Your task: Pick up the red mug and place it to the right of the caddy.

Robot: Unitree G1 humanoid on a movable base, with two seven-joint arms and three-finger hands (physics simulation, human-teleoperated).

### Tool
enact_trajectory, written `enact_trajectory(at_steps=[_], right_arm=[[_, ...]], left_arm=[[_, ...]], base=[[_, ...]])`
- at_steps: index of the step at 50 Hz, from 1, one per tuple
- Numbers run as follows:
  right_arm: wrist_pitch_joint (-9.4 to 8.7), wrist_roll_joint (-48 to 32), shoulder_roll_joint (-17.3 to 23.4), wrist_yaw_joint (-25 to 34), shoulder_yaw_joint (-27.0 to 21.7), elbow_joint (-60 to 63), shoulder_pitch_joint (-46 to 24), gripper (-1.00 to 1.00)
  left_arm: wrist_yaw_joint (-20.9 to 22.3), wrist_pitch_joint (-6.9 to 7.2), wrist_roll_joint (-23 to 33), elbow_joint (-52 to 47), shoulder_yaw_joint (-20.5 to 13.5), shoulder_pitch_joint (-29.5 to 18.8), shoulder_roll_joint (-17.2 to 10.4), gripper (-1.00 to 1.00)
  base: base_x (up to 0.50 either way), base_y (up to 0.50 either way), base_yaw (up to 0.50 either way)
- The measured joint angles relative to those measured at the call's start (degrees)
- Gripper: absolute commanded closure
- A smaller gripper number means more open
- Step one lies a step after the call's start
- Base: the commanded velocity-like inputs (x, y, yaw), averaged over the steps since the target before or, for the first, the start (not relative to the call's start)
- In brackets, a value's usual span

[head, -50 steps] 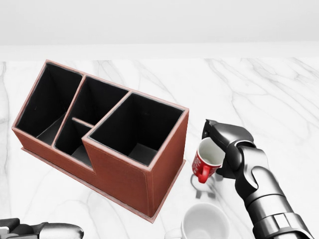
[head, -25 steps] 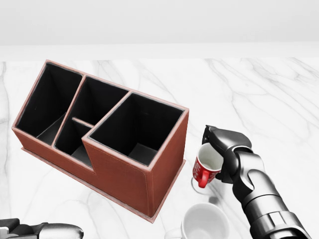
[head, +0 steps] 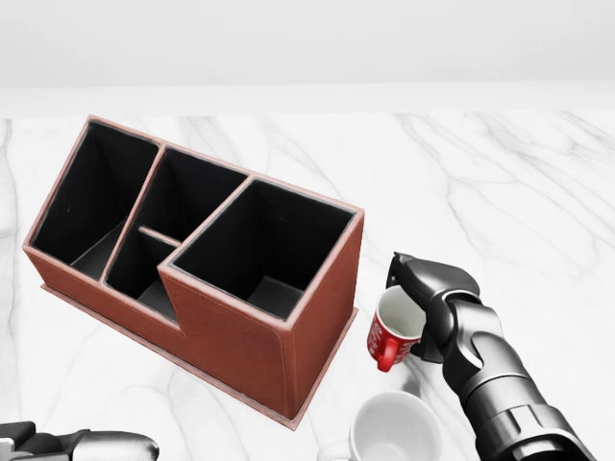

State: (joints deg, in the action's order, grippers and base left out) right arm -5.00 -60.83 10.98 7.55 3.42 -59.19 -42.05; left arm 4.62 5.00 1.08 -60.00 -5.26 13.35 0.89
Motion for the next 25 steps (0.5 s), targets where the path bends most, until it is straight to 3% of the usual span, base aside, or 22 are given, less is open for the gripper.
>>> enact_trajectory(at_steps=[6,7,8,9,11,25], right_arm=[[0.00,0.44,0.09,-0.36,0.04,-0.73,-0.27,1.00],[0.00,0.49,0.11,-0.42,0.05,-0.80,-0.28,0.91],[0.00,0.63,0.14,-0.52,0.05,-0.86,-0.29,0.47],[0.00,0.77,0.18,-0.61,0.07,-0.90,-0.30,0.18],[0.00,1.08,0.29,-0.18,0.09,-0.88,-0.35,-1.00],[0.00,1.83,1.36,-1.21,-0.02,-0.81,-0.33,-1.00]], left_arm=[[-0.01,0.00,0.02,0.00,0.06,0.01,0.00,-1.00],[-0.01,0.00,0.03,0.00,0.09,0.03,0.00,-1.00],[-0.02,0.00,0.05,0.00,0.12,0.06,0.00,-1.00],[-0.02,0.00,0.06,0.00,0.15,0.08,0.00,-1.00],[-0.02,0.00,0.07,0.00,0.19,0.12,0.01,-1.00],[-0.06,0.00,0.24,0.00,0.58,0.36,0.02,-1.00]], base=[[0.00,0.00,0.00],[0.00,0.00,0.00],[0.00,0.00,0.00],[0.00,0.00,0.00],[0.00,0.00,0.00],[0.00,0.00,0.00]])
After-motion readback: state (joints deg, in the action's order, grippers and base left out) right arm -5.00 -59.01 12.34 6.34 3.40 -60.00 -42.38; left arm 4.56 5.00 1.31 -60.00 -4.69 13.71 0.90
